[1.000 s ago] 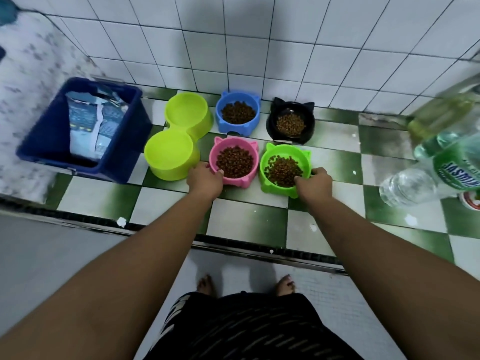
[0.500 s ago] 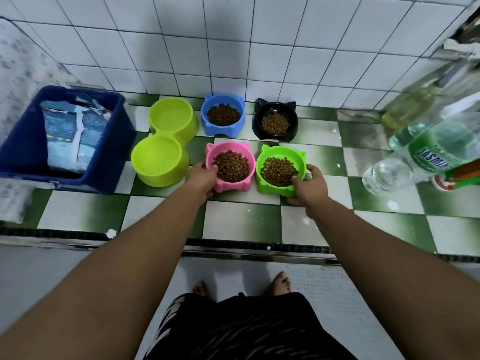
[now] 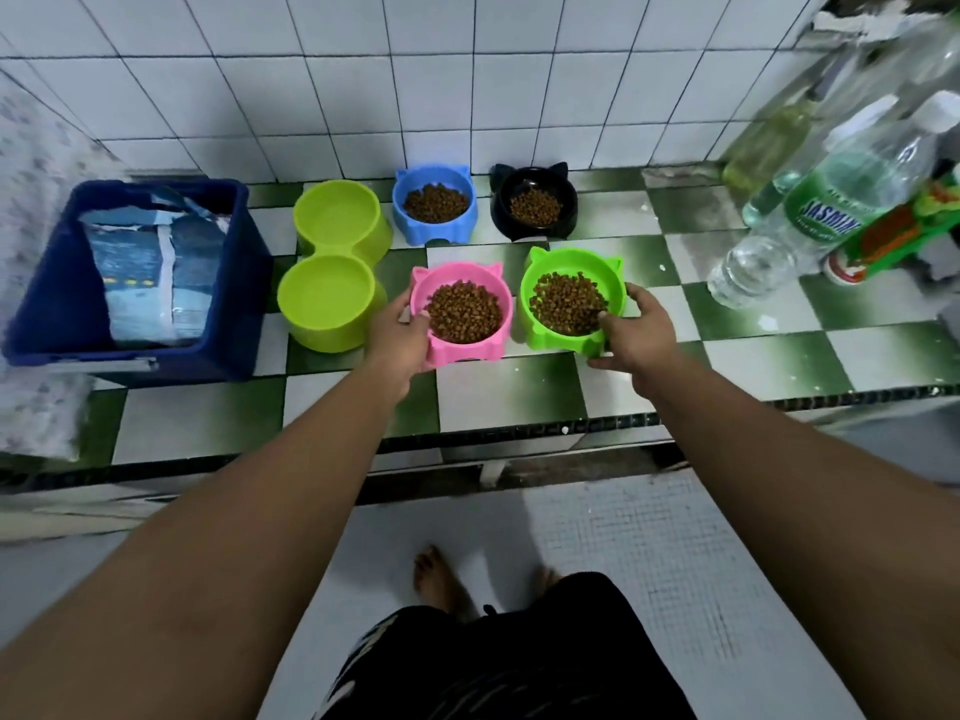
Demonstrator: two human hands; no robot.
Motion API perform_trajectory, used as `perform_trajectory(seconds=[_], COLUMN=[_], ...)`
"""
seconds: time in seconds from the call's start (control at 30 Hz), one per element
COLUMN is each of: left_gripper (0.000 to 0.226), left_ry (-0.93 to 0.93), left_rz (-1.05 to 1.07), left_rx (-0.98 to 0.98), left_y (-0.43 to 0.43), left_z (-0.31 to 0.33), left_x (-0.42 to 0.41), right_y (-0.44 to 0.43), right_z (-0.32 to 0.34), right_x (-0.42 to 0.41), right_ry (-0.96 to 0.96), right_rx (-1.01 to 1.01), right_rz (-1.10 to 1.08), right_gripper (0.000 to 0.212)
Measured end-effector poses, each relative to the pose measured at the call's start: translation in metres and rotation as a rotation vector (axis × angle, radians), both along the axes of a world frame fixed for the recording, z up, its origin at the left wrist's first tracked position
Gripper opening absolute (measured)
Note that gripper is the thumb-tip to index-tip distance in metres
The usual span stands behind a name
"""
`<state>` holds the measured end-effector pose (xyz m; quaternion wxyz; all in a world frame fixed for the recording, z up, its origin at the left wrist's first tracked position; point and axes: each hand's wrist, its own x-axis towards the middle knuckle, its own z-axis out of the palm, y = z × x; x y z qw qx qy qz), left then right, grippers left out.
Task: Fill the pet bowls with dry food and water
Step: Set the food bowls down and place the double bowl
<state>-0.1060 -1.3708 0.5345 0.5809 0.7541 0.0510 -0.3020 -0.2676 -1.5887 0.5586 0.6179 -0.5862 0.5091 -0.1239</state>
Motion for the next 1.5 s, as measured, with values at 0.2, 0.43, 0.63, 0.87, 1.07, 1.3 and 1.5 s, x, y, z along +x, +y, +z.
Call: perform_trajectory(seconds=[0.2, 0.43, 0.63, 0.87, 1.07, 1.3, 1.5], left_gripper=[0.046, 0.042, 0.037, 0.040, 0.044, 0.045, 0.038], left_ry=[-0.115, -0.226, -0.275, -0.205, -0.187, -0.176, -0.112], left_rz=[0.054, 0.186, 0.327, 0.656, 0.894, 1.119, 1.271], left_rx=[0.011, 0.064, 0.162, 0.134, 0.127, 0.124, 0.144], left_y=[0.037, 0.103, 0.191, 0.329, 0.467, 0.645, 0.761], left_z=[0.009, 0.030, 0.035, 0.032, 0.031, 0.023, 0.023], left_x=[-0.026, -0.089, -0.147, -0.202, -0.252, -0.294, -0.311], right_y=[0.018, 0.054, 0.120, 0.249, 0.400, 0.603, 0.752], right_z=[0.000, 0.016, 0.022, 0.016, 0.011, -0.001, -0.008], right_x=[-0.026, -0.044, -0.043, -0.028, -0.006, 0.014, 0.029], right_ry=[-0.011, -0.028, -0.062, -0.087, -0.107, -0.159, -0.144], right_rx=[-0.032, -0.092, -0.063, -0.066, -0.053, -0.050, 0.051], right_rz=[0.069, 0.284, 0.445, 0.786, 0.981, 1.154, 1.237], right_gripper=[0.053, 0.050, 0.048, 0.048, 0.050, 0.043, 0.047])
